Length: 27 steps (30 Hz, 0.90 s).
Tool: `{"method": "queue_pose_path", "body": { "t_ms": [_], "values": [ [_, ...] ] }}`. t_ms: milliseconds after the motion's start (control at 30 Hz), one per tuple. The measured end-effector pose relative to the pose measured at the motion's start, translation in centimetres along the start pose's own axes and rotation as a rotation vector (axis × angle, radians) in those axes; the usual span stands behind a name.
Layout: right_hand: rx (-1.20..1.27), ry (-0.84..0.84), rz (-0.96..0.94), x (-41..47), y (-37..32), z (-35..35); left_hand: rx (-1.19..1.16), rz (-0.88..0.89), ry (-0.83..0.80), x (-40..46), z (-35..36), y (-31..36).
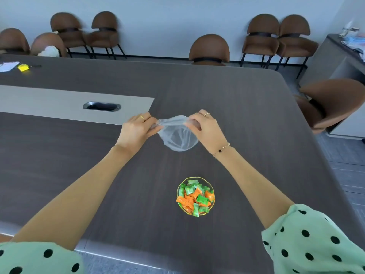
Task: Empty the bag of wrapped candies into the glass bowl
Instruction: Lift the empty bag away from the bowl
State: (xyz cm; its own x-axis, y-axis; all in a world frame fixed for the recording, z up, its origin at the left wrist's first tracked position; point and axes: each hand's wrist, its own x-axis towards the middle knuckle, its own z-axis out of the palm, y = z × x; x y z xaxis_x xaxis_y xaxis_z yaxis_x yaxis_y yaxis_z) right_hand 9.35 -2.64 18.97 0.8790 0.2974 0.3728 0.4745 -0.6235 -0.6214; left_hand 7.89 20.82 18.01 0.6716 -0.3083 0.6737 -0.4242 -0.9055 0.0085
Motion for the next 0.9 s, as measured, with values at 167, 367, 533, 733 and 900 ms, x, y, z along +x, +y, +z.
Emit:
{"method": "queue_pose_path", "body": {
  "t_ms": [167, 367, 533, 733, 900],
  "values": [
    [-0.126, -0.230, 0.031, -3.7, 0.7, 6.2, -0.052, -0.125, -0.174, -7.7, 1.7, -2.0],
    [-0.136, -0.632, 0.204, -9.8, 1.9, 14.4, -0.078, -0.451, -0.628, -16.4, 3.9, -2.5],
    [-0.154, -0.857, 0.289, -13.7, 2.9, 19.4, -0.048, -0.564, -0.918, -21.3, 5.3, -2.4],
    [-0.325, -0.905, 0.319, -15.3, 2.7, 23.1, -0.039, -0.641, -1.044, -24.7, 6.4, -2.2],
    [-0.313, -0.863, 0.333, -15.2, 2.3, 23.0, 0.014, -0.642, -1.135, -25.8, 6.7, -2.1]
  ]
}}
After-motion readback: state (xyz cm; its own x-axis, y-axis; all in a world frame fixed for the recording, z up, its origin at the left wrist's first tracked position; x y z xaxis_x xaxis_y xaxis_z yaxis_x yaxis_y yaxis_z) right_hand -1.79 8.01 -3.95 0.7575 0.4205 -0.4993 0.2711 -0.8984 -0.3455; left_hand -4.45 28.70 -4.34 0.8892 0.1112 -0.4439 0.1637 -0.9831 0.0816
